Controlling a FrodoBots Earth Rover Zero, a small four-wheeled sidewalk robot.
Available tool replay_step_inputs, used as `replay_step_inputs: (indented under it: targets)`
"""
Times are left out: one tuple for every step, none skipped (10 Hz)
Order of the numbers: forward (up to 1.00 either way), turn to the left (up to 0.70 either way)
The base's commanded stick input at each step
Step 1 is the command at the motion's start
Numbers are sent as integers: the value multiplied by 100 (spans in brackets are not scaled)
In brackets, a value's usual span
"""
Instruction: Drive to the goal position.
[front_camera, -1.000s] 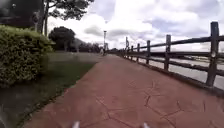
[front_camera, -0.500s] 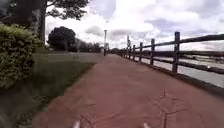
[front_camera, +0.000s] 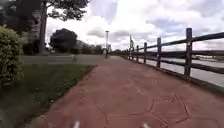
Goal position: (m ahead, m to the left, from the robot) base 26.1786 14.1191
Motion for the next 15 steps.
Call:
replay_step_inputs:
  targets:
    - [100, 0]
    - [100, 0]
    - [100, -14]
    - [100, -27]
    - [100, -27]
    - [100, -21]
    - [100, -1]
    - [100, 0]
    - [100, 0]
    - [100, 0]
    - [100, 0]
    - [100, 0]
    - [100, 0]
    - [100, 0]
    - [100, 0]
